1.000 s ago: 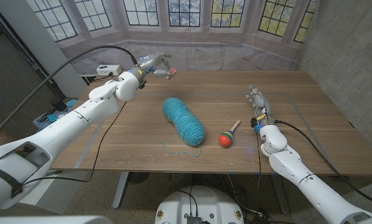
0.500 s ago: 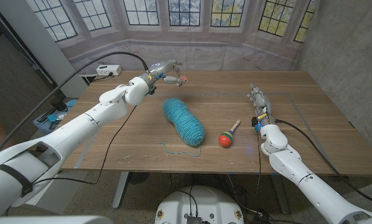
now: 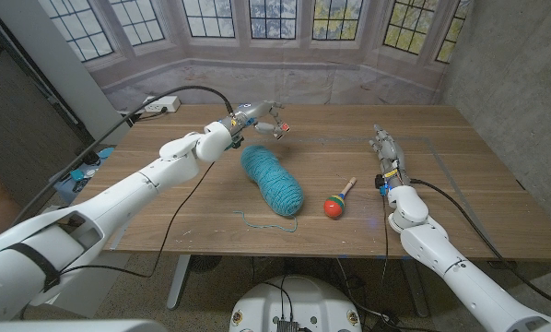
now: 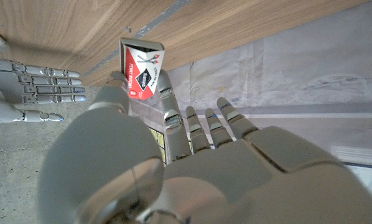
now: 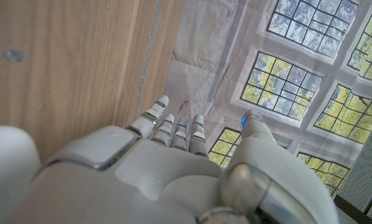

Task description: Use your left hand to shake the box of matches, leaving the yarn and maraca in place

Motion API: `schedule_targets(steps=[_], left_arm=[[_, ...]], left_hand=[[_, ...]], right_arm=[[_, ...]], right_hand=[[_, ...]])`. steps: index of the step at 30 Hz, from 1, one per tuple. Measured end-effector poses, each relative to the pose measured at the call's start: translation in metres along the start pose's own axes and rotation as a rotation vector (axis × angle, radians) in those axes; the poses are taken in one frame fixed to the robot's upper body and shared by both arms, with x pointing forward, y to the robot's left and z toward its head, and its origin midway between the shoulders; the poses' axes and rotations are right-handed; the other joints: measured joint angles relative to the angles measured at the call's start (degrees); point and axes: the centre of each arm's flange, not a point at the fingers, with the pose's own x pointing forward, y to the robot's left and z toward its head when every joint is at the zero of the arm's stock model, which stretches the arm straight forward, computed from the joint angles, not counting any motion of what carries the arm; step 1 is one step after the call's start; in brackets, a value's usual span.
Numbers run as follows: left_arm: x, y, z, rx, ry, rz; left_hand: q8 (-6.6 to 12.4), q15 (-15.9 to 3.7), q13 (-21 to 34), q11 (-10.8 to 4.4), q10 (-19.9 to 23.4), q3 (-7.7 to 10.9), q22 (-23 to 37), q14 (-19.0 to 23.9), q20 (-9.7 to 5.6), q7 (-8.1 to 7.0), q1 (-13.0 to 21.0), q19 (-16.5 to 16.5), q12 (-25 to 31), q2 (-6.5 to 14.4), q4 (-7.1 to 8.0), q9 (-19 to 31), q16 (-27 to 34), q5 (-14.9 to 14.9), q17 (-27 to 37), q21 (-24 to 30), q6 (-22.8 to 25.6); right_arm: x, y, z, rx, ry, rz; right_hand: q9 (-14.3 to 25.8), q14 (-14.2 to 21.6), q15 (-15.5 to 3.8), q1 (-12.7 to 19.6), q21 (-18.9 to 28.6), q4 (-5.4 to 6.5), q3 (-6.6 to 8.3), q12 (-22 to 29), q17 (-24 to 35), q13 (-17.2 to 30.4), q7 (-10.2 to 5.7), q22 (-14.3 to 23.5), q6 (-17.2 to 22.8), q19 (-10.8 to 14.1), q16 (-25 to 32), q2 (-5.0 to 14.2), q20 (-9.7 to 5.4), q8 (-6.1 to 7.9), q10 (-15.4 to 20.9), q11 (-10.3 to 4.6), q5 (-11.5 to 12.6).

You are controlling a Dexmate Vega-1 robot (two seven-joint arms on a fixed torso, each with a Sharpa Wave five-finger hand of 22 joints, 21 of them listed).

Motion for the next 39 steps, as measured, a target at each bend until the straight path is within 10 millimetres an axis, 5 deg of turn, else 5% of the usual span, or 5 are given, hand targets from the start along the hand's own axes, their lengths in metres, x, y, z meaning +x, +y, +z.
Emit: schedule_targets(steps=[24, 39], left_arm=[[0.002, -0.034, 0.022, -0.058, -0.05, -0.09], [0.004, -0.032, 0.019, -0.05, -0.051, -0.103]], left_hand=[[-0.01, 0.0, 0.0, 0.0, 0.0, 0.0, -0.01, 0.0, -0.01, 0.0, 0.01, 0.01, 0.0, -0.01, 0.0, 0.09, 0.0, 0.0, 0.0, 0.0, 0.0], [-0.49, 0.0, 0.0, 0.0, 0.0, -0.24, -0.02, 0.0, -0.01, 0.2, -0.22, 0.01, -0.24, 0.22, -0.24, 0.34, -0.27, 0.28, 0.0, 0.0, -0.2]], right_arm=[[-0.004, -0.008, -0.002, -0.003, 0.01, -0.013], [-0.003, -0.007, -0.007, 0.008, 0.012, -0.019]], right_hand=[[0.0, -0.26, 0.26, 0.23, 0.0, 0.0, 0.0, 0.0, 0.0, 0.0, 0.0, 0.0, 0.0, 0.0, 0.0, 0.23, 0.0, 0.0, 0.0, 0.0, 0.0], [0.0, -0.24, 0.24, 0.23, 0.0, -0.17, -0.16, 0.0, 0.0, 0.0, 0.0, 0.0, 0.0, 0.0, 0.0, 0.23, 0.0, 0.0, 0.0, 0.0, 0.0]])
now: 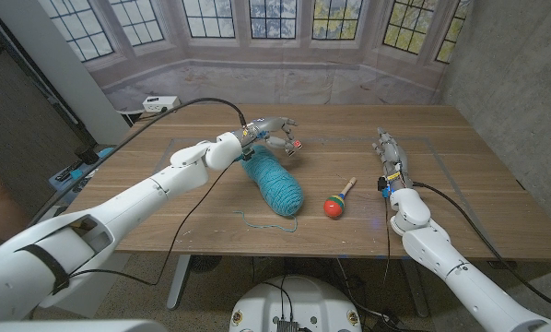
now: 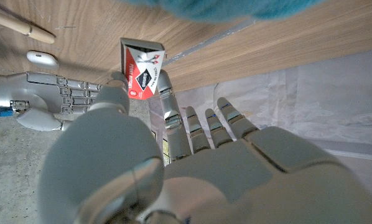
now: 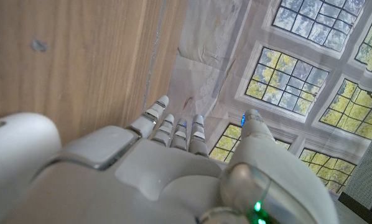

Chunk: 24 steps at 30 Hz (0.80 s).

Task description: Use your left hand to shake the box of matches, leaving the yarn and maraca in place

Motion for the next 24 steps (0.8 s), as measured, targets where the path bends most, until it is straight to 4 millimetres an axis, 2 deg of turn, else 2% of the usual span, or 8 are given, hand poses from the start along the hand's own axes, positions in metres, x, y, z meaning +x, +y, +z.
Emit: schedule_targets(steps=[11, 24], left_arm=[[-0.008, 0.021, -0.016, 0.03, 0.048, 0.034], [-0.028, 0.045, -0.032, 0.098, 0.109, 0.07]], left_hand=[[0.0, 0.0, 0.0, 0.0, 0.0, 0.0, 0.0, 0.0, 0.0, 0.0, 0.0, 0.0, 0.01, 0.0, 0.0, 0.01, 0.0, 0.0, 0.0, 0.0, 0.0], [-0.01, 0.0, 0.0, 0.0, 0.0, 0.0, -0.01, 0.0, 0.0, 0.0, 0.0, 0.0, 0.01, 0.0, 0.0, -0.01, 0.01, 0.0, 0.0, 0.0, 0.0]], right_arm=[[0.001, 0.004, -0.004, 0.014, 0.004, 0.005], [0.0, 0.008, -0.007, 0.032, 0.007, 0.015]], right_hand=[[0.0, 0.0, 0.0, 0.0, 0.0, 0.0, 0.0, 0.0, 0.0, 0.0, 0.0, 0.0, 0.0, 0.0, 0.0, 0.0, 0.0, 0.0, 0.0, 0.0, 0.0], [0.0, 0.01, 0.0, 0.0, 0.0, 0.0, 0.0, 0.0, 0.0, 0.0, 0.0, 0.0, 0.0, 0.0, 0.0, 0.0, 0.0, 0.0, -0.24, 0.23, 0.0]])
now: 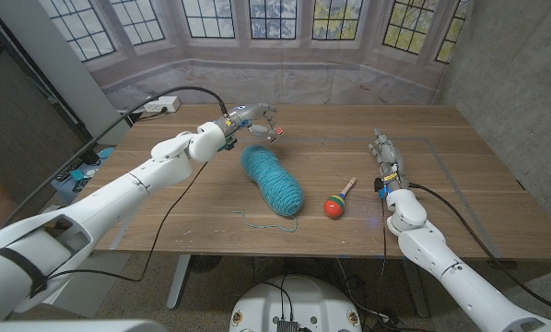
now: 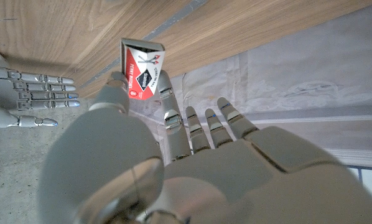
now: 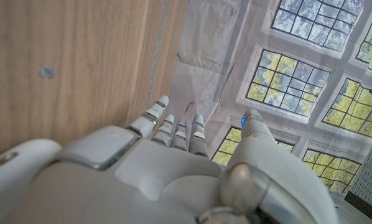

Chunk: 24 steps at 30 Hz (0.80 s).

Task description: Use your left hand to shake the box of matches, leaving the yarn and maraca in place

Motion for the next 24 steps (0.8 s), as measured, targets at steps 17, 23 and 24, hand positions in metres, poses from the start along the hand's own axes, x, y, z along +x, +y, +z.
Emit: schedule_targets(steps=[17, 23, 24], left_arm=[[-0.022, 0.035, -0.024, 0.132, 0.078, 0.034], [-0.03, 0.05, -0.031, 0.178, 0.099, 0.047], [-0.031, 0.051, -0.031, 0.185, 0.101, 0.049]], left_hand=[[-0.01, 0.0, 0.0, 0.0, 0.0, 0.0, 0.0, 0.0, 0.0, 0.0, 0.0, 0.0, 0.0, 0.0, 0.0, -0.05, 0.02, -0.01, 0.0, 0.0, 0.0], [-0.23, 0.0, 0.0, 0.0, 0.0, 0.0, -0.01, 0.0, 0.0, 0.0, 0.0, 0.0, 0.0, 0.0, 0.0, -0.07, 0.02, -0.04, 0.0, 0.0, 0.0], [-0.29, 0.0, 0.0, 0.0, 0.0, 0.0, -0.01, 0.0, 0.0, 0.0, 0.0, 0.0, 0.0, 0.0, 0.0, -0.07, 0.02, -0.04, 0.0, 0.0, 0.0]], right_arm=[[-0.004, 0.003, -0.006, 0.019, 0.008, 0.012], [-0.005, 0.005, -0.007, 0.021, 0.01, 0.018], [-0.005, 0.005, -0.007, 0.021, 0.01, 0.019]], right_hand=[[0.0, 0.0, 0.0, 0.0, 0.0, 0.0, 0.0, 0.0, 0.0, 0.0, 0.0, 0.0, 0.0, 0.0, 0.0, 0.0, 0.0, 0.0, -0.08, 0.08, 0.0], [0.0, 0.0, 0.0, 0.0, 0.0, 0.0, 0.0, 0.0, 0.0, 0.0, 0.0, 0.0, 0.0, 0.0, 0.0, 0.0, 0.0, 0.0, -0.08, 0.08, 0.0], [0.0, 0.0, 0.0, 0.0, 0.0, 0.0, 0.0, 0.0, 0.0, 0.0, 0.0, 0.0, 0.0, 0.0, 0.0, 0.0, 0.0, 0.0, -0.08, 0.08, 0.0]])
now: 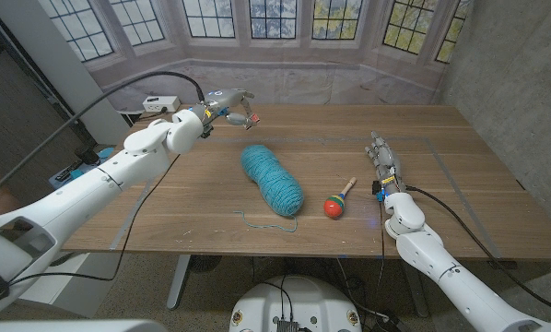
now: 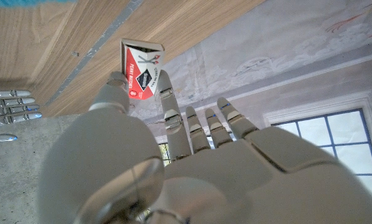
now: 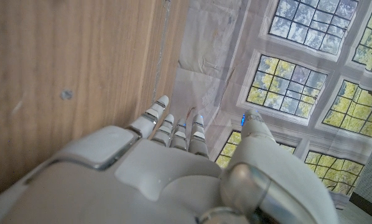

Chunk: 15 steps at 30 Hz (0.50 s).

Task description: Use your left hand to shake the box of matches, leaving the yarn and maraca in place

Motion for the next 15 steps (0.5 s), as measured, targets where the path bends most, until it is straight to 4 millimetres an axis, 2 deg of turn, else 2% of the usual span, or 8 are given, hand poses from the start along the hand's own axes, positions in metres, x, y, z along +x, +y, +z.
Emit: schedule_targets(steps=[15], left_arm=[[-0.008, 0.026, -0.013, 0.089, 0.02, 0.029]], left_hand=[[-0.21, 0.0, 0.0, 0.0, 0.0, 0.0, 0.0, 0.0, 0.0, -0.22, 0.0, 0.0, 0.0, 0.0, 0.0, -0.02, 0.0, 0.0, 0.0, 0.0, -0.22]], right_arm=[[0.0, 0.003, 0.006, 0.0, -0.008, 0.015]], right_hand=[[0.0, 0.11, 0.11, 0.0, 0.0, 0.0, 0.0, 0.0, 0.0, 0.0, 0.0, 0.0, 0.0, 0.0, 0.0, 0.0, 0.0, 0.0, 0.31, 0.31, 0.0]])
